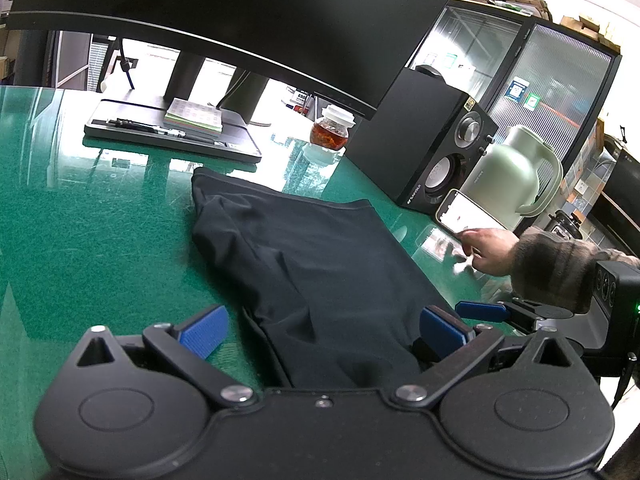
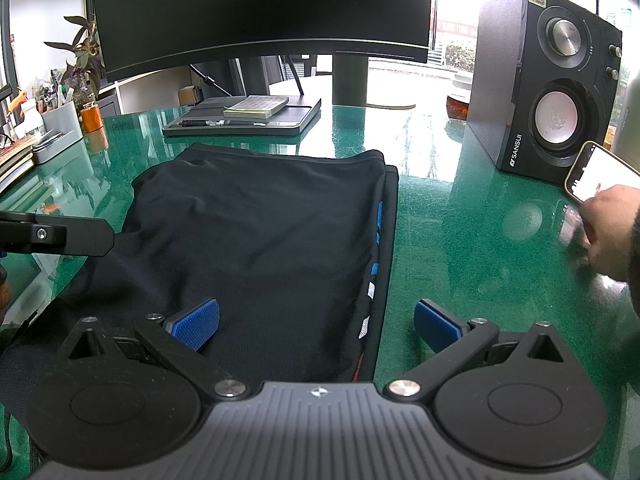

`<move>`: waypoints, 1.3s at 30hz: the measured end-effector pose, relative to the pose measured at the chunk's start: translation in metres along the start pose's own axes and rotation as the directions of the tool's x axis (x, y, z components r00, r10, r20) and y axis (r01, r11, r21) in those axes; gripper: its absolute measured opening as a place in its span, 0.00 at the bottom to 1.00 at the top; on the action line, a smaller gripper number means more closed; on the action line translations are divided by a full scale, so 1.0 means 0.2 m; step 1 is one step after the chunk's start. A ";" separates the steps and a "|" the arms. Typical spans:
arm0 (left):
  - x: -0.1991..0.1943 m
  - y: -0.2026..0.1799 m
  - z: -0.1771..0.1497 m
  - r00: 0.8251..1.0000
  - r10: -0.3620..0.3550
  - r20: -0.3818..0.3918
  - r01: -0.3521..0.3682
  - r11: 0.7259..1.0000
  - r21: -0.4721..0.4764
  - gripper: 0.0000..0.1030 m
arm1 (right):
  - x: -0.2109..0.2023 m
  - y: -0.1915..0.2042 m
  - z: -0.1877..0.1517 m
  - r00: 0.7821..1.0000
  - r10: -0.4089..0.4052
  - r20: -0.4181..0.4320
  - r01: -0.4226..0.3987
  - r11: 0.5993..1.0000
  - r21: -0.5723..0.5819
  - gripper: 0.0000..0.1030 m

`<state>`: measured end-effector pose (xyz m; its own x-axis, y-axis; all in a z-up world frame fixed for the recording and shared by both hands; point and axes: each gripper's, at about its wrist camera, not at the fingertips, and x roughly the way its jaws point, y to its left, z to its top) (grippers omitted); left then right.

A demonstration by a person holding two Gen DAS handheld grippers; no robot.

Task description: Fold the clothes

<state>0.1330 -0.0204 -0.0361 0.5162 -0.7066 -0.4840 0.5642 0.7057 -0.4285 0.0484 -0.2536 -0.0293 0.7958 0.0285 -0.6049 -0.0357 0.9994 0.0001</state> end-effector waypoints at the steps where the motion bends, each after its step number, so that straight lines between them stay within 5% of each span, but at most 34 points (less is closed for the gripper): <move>1: 0.00 0.00 0.00 1.000 0.001 -0.001 -0.001 1.000 0.002 1.00 | 0.00 0.00 0.00 1.000 0.000 0.000 0.000 1.000 0.000 1.00; 31: 0.01 -0.03 -0.01 0.999 0.032 0.002 -0.032 0.999 0.030 1.00 | 0.00 0.00 0.00 1.000 0.000 0.000 0.000 1.000 0.000 1.00; 39: -0.10 0.00 0.00 0.994 0.099 0.038 -0.096 0.992 -0.081 1.00 | 0.00 0.00 0.00 1.000 -0.001 0.000 0.001 1.000 0.001 1.00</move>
<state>0.1222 -0.0074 -0.0270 0.5934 -0.6346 -0.4950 0.4582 0.7720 -0.4405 0.0483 -0.2536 -0.0294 0.7955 0.0278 -0.6053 -0.0343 0.9994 0.0008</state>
